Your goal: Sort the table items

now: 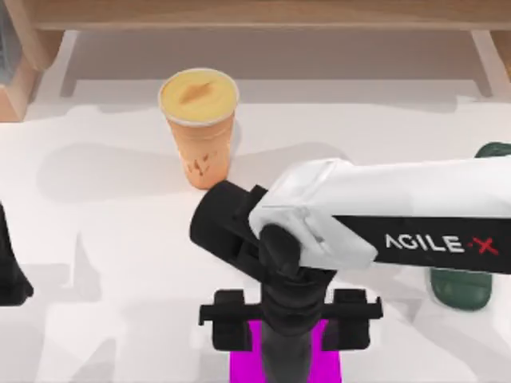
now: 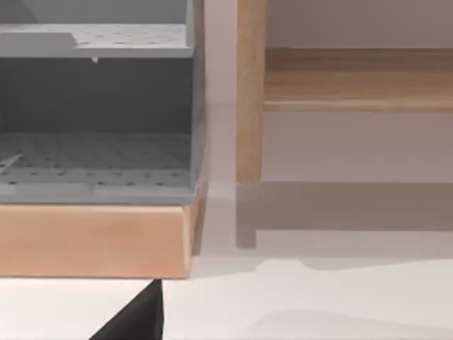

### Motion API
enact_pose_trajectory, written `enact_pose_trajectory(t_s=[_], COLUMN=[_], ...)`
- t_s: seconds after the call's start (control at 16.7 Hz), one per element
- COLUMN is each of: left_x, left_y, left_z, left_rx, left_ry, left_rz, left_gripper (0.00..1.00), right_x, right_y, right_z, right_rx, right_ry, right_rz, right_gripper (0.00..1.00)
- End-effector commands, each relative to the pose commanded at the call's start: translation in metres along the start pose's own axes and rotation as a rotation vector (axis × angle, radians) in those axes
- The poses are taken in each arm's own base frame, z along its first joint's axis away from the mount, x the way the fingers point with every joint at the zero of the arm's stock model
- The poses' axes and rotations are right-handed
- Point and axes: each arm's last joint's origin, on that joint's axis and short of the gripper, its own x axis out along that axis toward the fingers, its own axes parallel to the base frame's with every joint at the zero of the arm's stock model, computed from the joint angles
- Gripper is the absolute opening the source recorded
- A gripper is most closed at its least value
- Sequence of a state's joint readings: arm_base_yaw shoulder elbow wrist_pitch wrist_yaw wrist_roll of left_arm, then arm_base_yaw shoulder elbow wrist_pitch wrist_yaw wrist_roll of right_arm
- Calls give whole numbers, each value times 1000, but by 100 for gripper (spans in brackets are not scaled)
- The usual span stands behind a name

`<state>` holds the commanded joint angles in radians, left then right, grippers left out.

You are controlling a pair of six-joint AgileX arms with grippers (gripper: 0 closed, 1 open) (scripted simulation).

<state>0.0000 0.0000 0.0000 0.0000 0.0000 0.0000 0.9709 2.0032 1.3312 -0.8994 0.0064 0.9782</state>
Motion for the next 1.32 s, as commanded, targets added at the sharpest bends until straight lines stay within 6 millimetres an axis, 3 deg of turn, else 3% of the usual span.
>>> enact_pose_trajectory(t_s=[0.54,0.66,0.78,0.9,1.08,1.2,1.32], left_x=[0,0,0,0,0,0,0], left_y=[0,0,0,0,0,0,0], left_z=[0,0,0,0,0,0,0], left_rx=[0,0,0,0,0,0,0], left_ry=[0,0,0,0,0,0,0], left_rz=[0,0,0,0,0,0,0], left_gripper=[100,100,100,100,100,100,100], right_x=[0,-13,-42,-81,-146,-181,-202], right_y=[0,-4,-18,-46,-114,-167,-217], right_z=[0,10,30,56,90,95,89], right_rx=[1,3,12,34,78,98,109], right_ry=[0,-20,-68,-147,-318,-440,-531], right_rz=[1,38,112,198,293,304,265], right_gripper=[100,100,100,100,100,100,100])
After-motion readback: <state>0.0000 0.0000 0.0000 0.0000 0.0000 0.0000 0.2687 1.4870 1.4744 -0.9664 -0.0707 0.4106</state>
